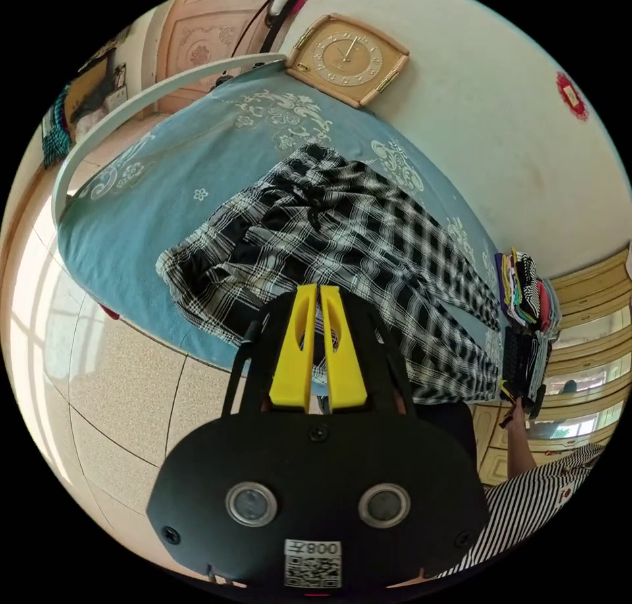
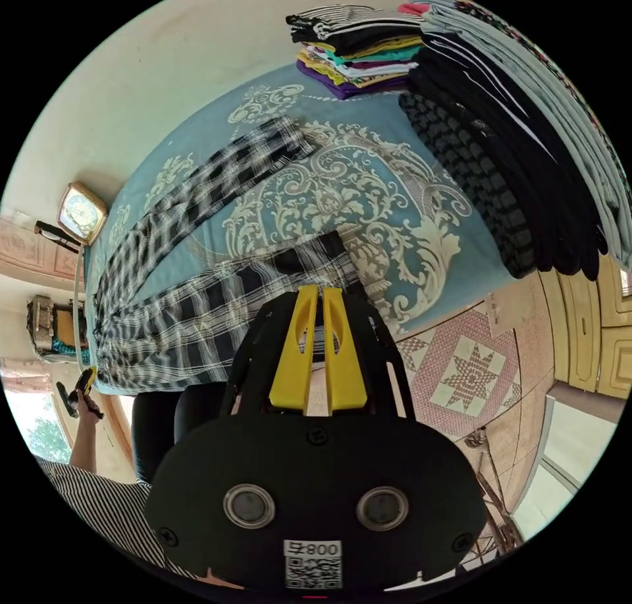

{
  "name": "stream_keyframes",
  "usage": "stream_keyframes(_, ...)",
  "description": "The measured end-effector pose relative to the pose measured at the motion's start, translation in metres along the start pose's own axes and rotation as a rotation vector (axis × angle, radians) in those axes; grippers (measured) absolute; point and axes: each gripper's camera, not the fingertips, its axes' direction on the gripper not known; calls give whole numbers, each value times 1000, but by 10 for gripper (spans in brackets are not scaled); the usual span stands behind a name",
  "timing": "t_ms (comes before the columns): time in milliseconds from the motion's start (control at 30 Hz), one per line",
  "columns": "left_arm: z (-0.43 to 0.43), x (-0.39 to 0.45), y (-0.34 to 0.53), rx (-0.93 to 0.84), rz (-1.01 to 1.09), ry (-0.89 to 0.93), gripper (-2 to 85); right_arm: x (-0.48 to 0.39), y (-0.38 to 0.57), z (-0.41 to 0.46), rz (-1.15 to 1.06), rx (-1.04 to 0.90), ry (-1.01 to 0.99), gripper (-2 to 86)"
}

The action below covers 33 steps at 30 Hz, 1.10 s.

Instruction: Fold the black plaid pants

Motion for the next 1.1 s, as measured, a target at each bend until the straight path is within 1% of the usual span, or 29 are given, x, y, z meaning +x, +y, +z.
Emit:
stream_keyframes(33, 2, 11, -13, -15, 42, 2, 16, -9, -3, 0, -27, 6, -32, 17)
stream_keyframes(133, 11, 38, -50, -54, 121, -29, 20, -78, -23, 7, -212, 8, -151, 18)
stream_keyframes(200, 15, 51, -78, -52, 144, -46, 22, -153, -36, 23, -416, -56, -253, 22)
stream_keyframes(233, 17, 57, -98, -53, 147, -46, 24, -173, -38, 28, -472, -78, -276, 24)
stream_keyframes(267, 18, 61, -119, -47, 134, -53, 27, -212, -41, 37, -568, -113, -309, 27)
stream_keyframes(300, 18, 63, -129, -40, 130, -57, 28, -249, -42, 46, -666, -141, -323, 31)
stream_keyframes(367, 18, 70, -168, -36, 128, -94, 38, -301, -46, 58, -782, -165, -304, 38)
stream_keyframes(500, 18, 75, -217, -50, 117, -186, 53, -399, -72, 73, -991, -144, -263, 51)
stream_keyframes(600, 21, 75, -245, -82, 107, -211, 61, -457, -103, 78, -1088, -91, -194, 61)
stream_keyframes(667, 27, 76, -259, -122, 121, -174, 59, -487, -120, 84, -1133, -76, -133, 64)
stream_keyframes(700, 26, 77, -262, -114, 123, -168, 57, -504, -128, 91, -1158, -76, -96, 65)
stream_keyframes(733, 22, 80, -266, -87, 128, -156, 53, -511, -132, 95, -1170, -81, -73, 65)
stream_keyframes(833, 13, 87, -274, -78, 137, -100, 34, -536, -138, 122, -1219, -176, 27, 59)
stream_keyframes(900, 2, 91, -278, -47, 138, -87, 24, -539, -138, 114, -1230, -120, 16, 16)
stream_keyframes(967, -20, 97, -282, 59, 130, -73, 18, -540, -136, 108, -1234, -116, 41, 7)
stream_keyframes(1100, -38, 98, -295, 130, 90, -42, 15, -541, -136, 81, -1212, 6, 31, 0)
